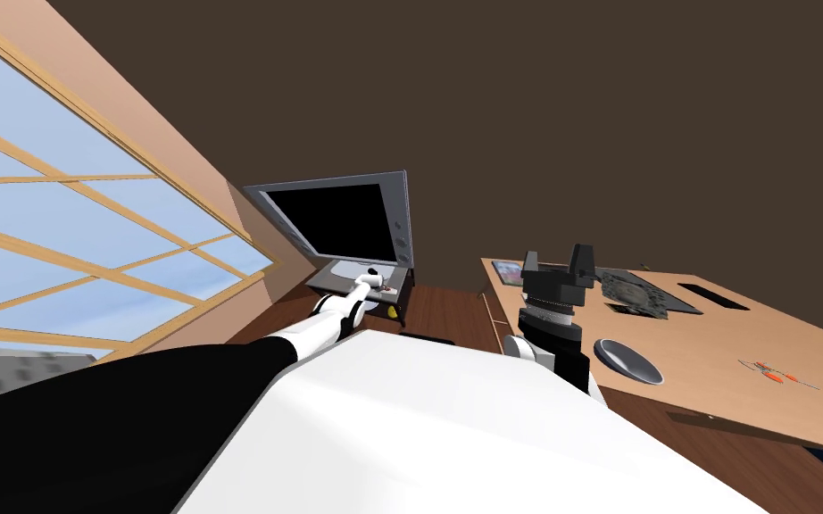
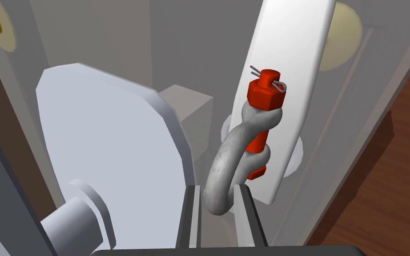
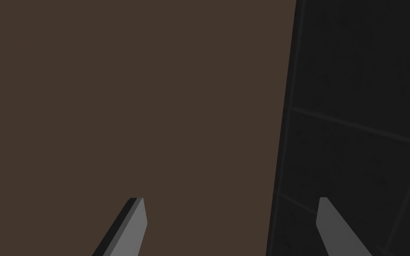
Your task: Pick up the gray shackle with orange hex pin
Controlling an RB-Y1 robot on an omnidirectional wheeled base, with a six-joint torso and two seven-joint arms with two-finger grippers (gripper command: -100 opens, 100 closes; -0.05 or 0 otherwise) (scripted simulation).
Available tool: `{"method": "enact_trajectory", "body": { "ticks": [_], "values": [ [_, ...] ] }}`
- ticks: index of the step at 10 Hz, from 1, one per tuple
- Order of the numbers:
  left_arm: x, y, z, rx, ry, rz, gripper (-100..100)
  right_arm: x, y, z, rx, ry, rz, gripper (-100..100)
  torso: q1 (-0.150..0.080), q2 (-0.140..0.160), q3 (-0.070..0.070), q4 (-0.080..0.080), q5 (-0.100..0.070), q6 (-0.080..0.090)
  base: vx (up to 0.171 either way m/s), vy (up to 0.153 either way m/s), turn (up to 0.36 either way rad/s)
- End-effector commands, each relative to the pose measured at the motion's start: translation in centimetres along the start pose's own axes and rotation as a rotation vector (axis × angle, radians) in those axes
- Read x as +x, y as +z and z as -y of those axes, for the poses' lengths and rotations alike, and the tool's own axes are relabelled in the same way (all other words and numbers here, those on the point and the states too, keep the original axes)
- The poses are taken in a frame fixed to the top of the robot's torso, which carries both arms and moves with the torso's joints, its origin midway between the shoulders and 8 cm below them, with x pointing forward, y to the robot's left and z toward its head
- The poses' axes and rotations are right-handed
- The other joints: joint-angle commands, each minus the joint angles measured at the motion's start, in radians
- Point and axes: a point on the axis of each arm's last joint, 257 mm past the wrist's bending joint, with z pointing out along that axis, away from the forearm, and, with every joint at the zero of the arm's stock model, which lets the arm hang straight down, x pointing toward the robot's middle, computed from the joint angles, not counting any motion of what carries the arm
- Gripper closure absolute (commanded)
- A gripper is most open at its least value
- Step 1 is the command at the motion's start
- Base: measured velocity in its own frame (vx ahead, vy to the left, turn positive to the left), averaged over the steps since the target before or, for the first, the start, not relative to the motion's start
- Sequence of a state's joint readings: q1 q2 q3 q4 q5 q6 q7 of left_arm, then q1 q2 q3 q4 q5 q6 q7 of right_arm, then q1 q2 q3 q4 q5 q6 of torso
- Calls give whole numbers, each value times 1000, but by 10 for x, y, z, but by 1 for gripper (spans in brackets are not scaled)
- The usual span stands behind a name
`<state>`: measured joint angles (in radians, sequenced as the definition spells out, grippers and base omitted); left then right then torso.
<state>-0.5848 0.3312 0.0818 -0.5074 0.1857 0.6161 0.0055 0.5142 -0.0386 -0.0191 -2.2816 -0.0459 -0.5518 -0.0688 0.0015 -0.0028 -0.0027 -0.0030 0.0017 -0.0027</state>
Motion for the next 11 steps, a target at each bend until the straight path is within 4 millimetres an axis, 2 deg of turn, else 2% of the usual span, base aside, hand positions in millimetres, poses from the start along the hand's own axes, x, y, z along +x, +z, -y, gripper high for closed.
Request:
{"method": "enact_trajectory", "body": {
  "ticks": [1,2,3,5,6,7,8,9,10,11],
  "values": [
    [8,3,-28,-48,17,-15,100,0,0,0,0,0,0,0,0,0,0,0,0,0,71,-9,87],
    [10,-3,-6,4,22,-20,100,0,0,0,0,0,0,0,0,0,-2,-3,2,-1,57,-15,47],
    [15,1,-37,-51,32,-29,100,0,0,0,0,0,0,0,0,-1,-2,-4,3,0,72,-7,64],
    [14,0,-34,-42,33,-29,100,0,0,0,0,0,0,0,3,-2,-6,-11,7,-1,36,-7,27],
    [17,-5,-16,-5,36,-33,100,0,0,0,0,0,0,0,4,-1,-7,-12,9,-1,-12,0,-4],
    [18,-7,-10,7,37,-34,100,0,0,0,0,0,0,0,4,0,-6,-12,9,0,-14,-1,-8],
    [20,-4,-41,-45,46,-41,100,0,0,0,0,0,0,0,4,0,-6,-11,9,-1,40,-4,71],
    [23,-11,-16,9,51,-45,100,0,0,0,0,0,0,0,4,-1,-7,-13,9,-2,47,-11,77],
    [24,-8,-51,-50,57,-50,100,0,0,0,0,0,0,0,4,-3,-8,-12,9,-1,67,-11,67],
    [26,-13,-34,-14,60,-52,100,0,0,0,0,0,0,0,4,-4,-9,-13,9,-1,54,-18,53]
  ]
}}
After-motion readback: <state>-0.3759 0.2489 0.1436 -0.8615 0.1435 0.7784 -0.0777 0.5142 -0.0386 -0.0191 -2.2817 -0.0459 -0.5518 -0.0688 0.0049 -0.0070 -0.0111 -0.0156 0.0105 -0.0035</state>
